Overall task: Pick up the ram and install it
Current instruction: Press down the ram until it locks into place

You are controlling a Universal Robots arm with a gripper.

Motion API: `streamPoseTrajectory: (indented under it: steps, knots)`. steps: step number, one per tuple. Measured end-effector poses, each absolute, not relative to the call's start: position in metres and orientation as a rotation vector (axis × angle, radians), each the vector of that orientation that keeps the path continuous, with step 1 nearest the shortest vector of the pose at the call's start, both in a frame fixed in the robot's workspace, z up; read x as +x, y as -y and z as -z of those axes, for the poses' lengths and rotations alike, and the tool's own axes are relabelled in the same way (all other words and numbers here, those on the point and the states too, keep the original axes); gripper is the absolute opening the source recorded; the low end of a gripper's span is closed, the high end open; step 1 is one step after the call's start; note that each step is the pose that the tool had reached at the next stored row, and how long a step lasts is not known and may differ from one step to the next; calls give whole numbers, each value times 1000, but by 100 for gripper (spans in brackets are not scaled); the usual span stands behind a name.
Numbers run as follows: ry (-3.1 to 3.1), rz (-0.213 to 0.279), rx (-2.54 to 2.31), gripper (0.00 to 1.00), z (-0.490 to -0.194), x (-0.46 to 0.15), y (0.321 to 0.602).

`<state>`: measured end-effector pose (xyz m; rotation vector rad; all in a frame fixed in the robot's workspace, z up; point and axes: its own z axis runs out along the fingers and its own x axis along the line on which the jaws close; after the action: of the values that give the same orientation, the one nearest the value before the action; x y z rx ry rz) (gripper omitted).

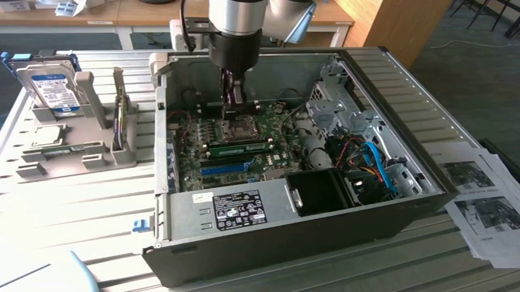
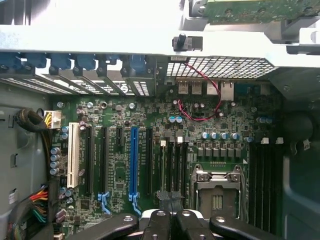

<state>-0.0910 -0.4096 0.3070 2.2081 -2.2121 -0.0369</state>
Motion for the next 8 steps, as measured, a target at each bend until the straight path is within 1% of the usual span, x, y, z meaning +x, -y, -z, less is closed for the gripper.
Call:
streamPoseTrajectory:
  steps: [8]
  knots:
    - [2212,37,2208,9,-313,-91,410]
